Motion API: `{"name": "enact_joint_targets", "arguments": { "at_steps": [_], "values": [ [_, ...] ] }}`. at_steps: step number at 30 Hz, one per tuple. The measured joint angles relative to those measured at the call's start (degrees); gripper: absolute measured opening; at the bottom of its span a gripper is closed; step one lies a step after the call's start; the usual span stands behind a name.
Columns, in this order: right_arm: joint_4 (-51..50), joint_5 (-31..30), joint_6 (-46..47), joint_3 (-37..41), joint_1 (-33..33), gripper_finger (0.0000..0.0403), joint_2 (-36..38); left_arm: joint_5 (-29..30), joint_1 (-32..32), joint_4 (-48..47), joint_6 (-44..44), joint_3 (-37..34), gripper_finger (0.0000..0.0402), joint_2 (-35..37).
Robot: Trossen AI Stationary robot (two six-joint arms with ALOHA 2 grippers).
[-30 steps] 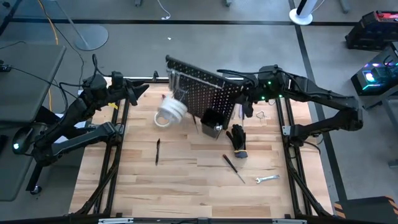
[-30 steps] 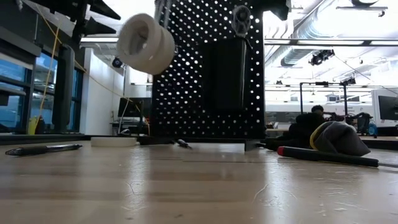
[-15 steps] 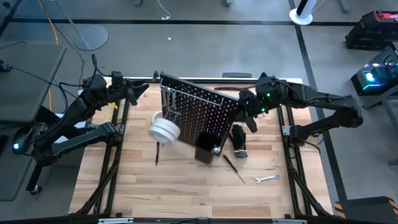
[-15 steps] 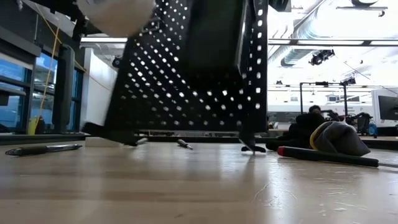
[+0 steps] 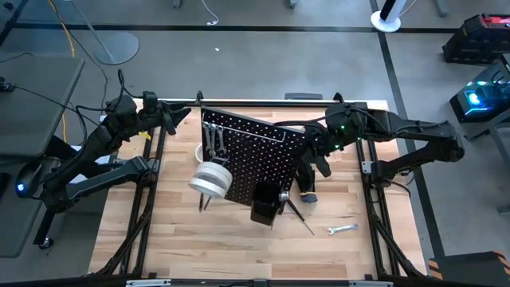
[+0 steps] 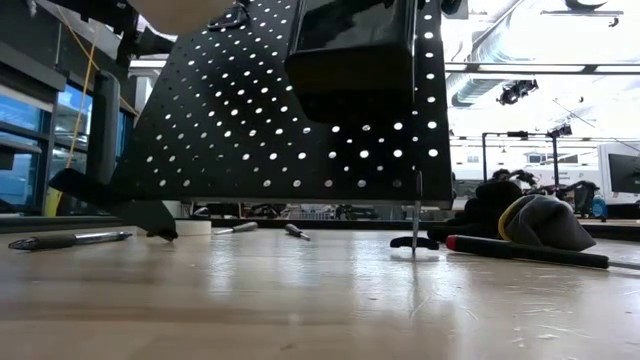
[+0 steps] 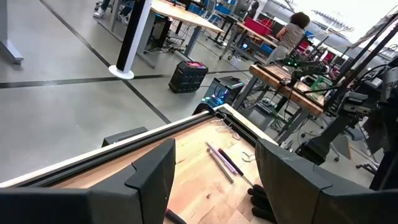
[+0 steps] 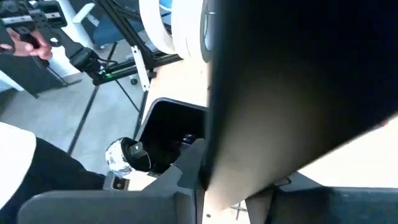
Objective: Hang tools onto peg board
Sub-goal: Move the pegboard to the middle
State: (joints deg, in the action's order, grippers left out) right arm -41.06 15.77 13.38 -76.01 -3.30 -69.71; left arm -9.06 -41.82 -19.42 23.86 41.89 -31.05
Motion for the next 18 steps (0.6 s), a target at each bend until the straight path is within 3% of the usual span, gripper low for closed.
{"name": "enact_joint_targets", "arguments": {
  "at_steps": [10,18],
  "values": [
    [-1.87,-0.37,-6.36,-1.61,-2.98,0.0065,-0.07,0.06,0.0,-0.02,-0.98,0.0,0.0214,0.0],
    [-5.66,-4.85,-13.22,-4.45,-4.6,0.007,-0.13,0.16,-0.01,0.0,-0.52,0.0,0.0214,-0.01]
  ]
}}
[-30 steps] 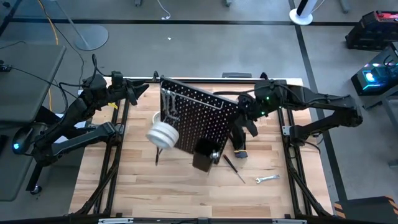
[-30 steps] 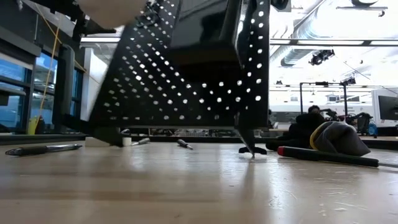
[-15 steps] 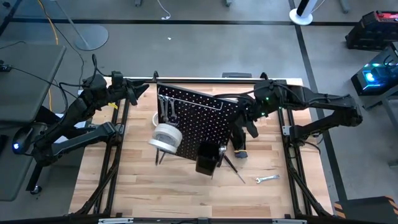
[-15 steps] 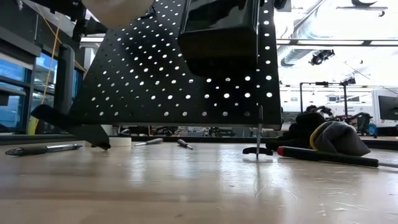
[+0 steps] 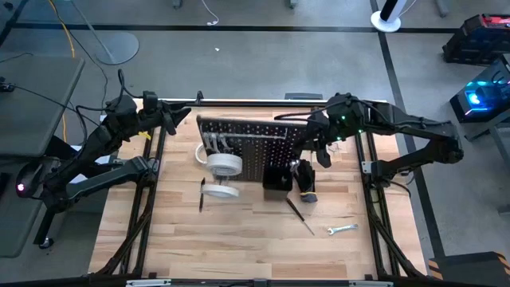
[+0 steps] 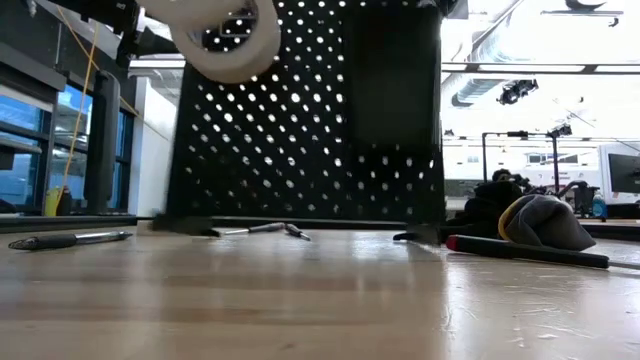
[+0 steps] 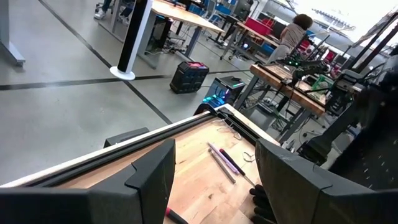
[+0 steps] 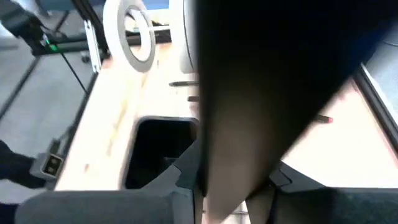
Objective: Hang tools onto peg board
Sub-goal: Move the pegboard to the middle
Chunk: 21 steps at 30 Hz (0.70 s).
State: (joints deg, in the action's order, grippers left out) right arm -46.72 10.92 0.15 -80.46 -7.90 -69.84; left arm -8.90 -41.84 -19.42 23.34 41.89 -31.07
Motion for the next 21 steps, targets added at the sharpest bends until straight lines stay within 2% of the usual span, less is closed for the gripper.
{"name": "enact_joint_targets", "arguments": {
  "at_steps": [8,21],
  "values": [
    [-1.22,0.17,-2.18,-0.22,0.0,0.0071,-0.02,0.16,0.0,-0.04,1.53,-0.02,0.0214,0.0],
    [-1.86,-0.44,-1.34,-0.2,0.02,0.0096,-0.04,0.47,0.01,-0.02,2.6,-0.02,0.0214,0.0]
  ]
}}
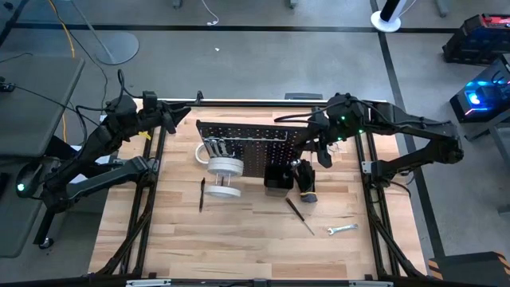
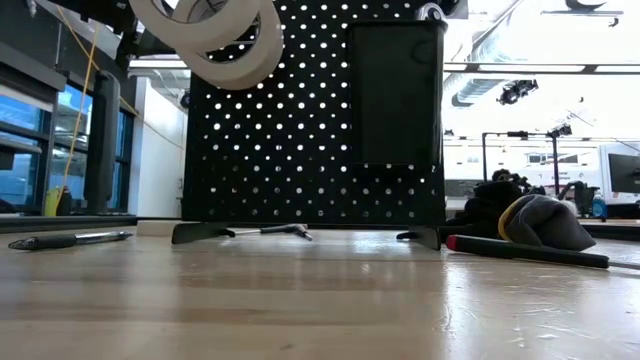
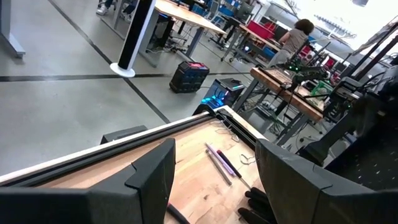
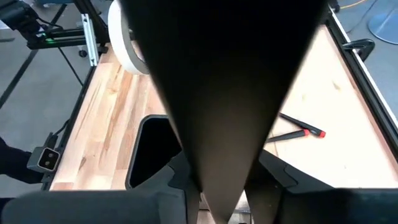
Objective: Hang tools onto peg board
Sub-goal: Move the pegboard to the middle, then hang the masking tape onto the pegboard
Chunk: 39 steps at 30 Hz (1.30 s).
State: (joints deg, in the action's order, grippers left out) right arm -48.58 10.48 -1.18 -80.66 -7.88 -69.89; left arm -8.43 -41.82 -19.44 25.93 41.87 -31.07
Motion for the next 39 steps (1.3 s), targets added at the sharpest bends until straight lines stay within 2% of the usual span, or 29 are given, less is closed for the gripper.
{"name": "enact_joint_targets", "arguments": {
  "at_steps": [14,22,28,33,39],
  "values": [
    [-1.61,-1.05,4.37,-1.14,0.53,0.0179,-0.05,0.04,-0.02,0.0,0.5,0.0,0.0214,0.02],
    [-12.14,-1.29,6.31,-5.51,0.53,0.0186,-0.02,0.04,-0.01,0.0,-0.09,0.0,0.0214,0.01],
    [-19.86,-0.72,8.98,-5.88,0.53,0.0186,0.02,-0.11,-0.02,-0.26,-0.26,0.0,0.0214,0.02],
    [-24.99,-0.48,10.34,-5.88,0.53,0.0186,0.17,-3.73,-0.02,-6.38,-1.01,0.0,0.0214,0.02],
    [-28.74,-0.48,10.42,-5.95,0.53,0.0186,0.39,-7.07,1.39,-22.16,-2.75,-0.02,0.0214,0.0]
  ]
}}
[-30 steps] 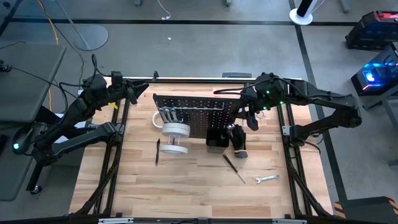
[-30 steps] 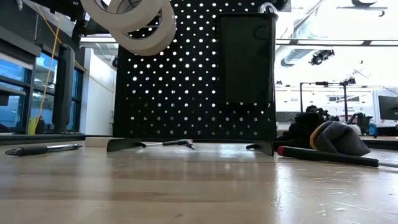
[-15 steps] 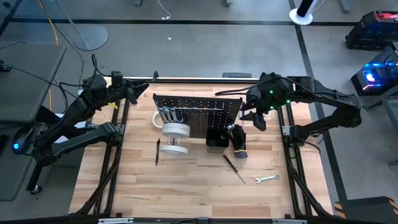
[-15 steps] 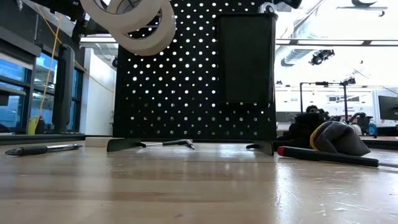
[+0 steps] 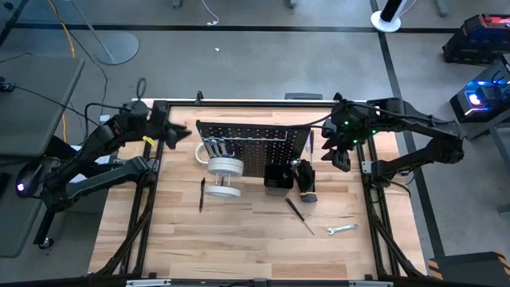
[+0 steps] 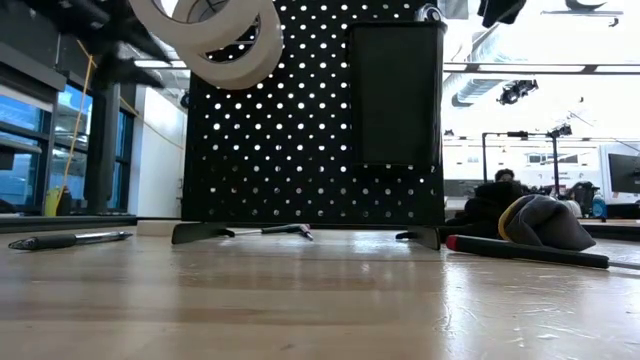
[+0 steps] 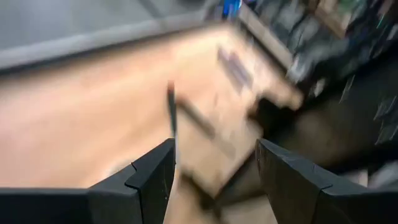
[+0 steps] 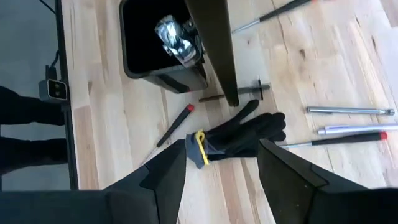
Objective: Hang tools onto peg board
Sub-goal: Hang the masking tape onto the pegboard
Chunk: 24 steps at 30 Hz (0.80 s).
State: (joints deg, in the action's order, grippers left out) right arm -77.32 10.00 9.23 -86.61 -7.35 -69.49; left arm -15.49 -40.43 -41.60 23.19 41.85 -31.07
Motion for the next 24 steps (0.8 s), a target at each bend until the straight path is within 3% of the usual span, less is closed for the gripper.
{"name": "enact_joint_targets", "arguments": {
  "at_steps": [5,8,16,24],
  "values": [
    [-0.1,-0.5,2.4,0.02,0.0,0.0186,0.07,-0.69,4.86,-16.33,-1.24,-0.62,0.0214,-0.11],
    [0.56,-2.46,2.91,0.11,0.02,0.0186,0.07,0.09,8.07,-18.55,1.48,-4.61,0.0214,-0.17],
    [2.53,-5.94,4.61,0.15,0.0,0.0186,0.07,0.76,10.56,-5.82,10.79,-14.87,0.0214,-2.54],
    [2.57,-6.49,8.96,0.17,0.0,0.0186,0.04,3.91,10.51,6.07,0.34,-16.02,0.0214,-8.5]
  ]
}}
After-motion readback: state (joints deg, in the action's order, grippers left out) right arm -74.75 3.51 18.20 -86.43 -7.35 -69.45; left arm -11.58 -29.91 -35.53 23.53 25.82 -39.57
